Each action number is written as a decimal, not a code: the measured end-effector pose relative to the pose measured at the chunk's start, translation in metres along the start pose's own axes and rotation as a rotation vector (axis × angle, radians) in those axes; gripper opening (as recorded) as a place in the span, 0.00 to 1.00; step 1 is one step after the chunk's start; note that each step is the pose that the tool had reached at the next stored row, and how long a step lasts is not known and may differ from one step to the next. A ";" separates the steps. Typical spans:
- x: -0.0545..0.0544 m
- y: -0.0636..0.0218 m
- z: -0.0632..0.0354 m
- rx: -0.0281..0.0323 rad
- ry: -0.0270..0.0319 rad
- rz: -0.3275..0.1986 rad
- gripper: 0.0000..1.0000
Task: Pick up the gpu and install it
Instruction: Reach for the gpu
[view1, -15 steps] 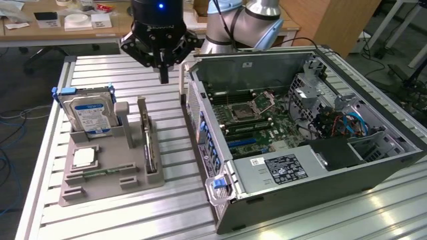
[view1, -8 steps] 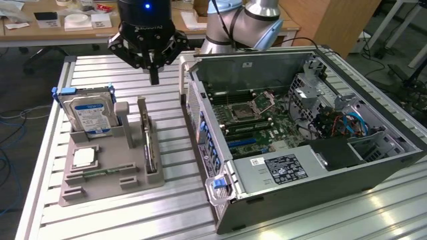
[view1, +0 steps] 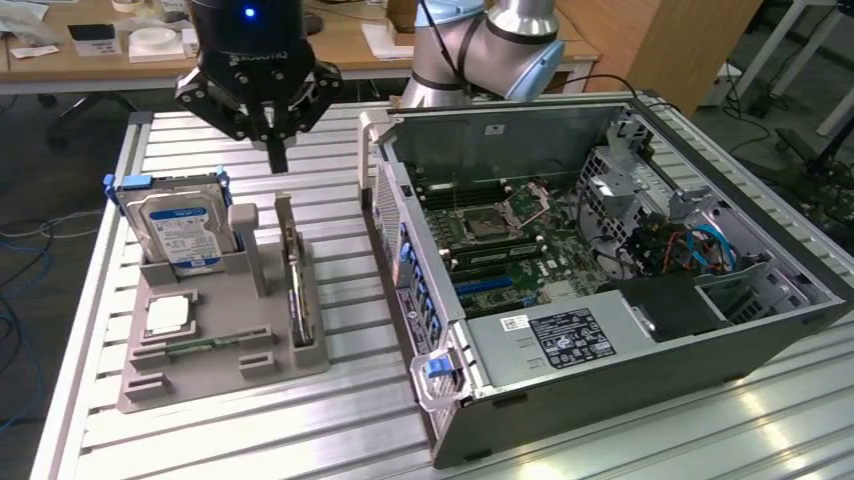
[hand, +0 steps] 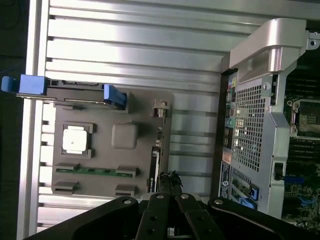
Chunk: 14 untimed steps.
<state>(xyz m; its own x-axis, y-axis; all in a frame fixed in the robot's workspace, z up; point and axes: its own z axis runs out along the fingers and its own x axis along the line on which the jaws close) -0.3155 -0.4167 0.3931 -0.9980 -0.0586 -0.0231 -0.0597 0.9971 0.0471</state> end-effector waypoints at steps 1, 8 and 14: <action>0.003 0.0000 -0.0001 0.0000 0.0001 -0.001 0.11; 0.022 0.0003 -0.0005 -0.0001 0.0003 -0.006 0.11; 0.023 0.0003 -0.0005 -0.0002 0.0003 -0.007 0.11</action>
<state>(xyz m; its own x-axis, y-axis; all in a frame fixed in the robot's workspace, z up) -0.3388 -0.4178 0.3931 -0.9976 -0.0655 -0.0231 -0.0665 0.9967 0.0471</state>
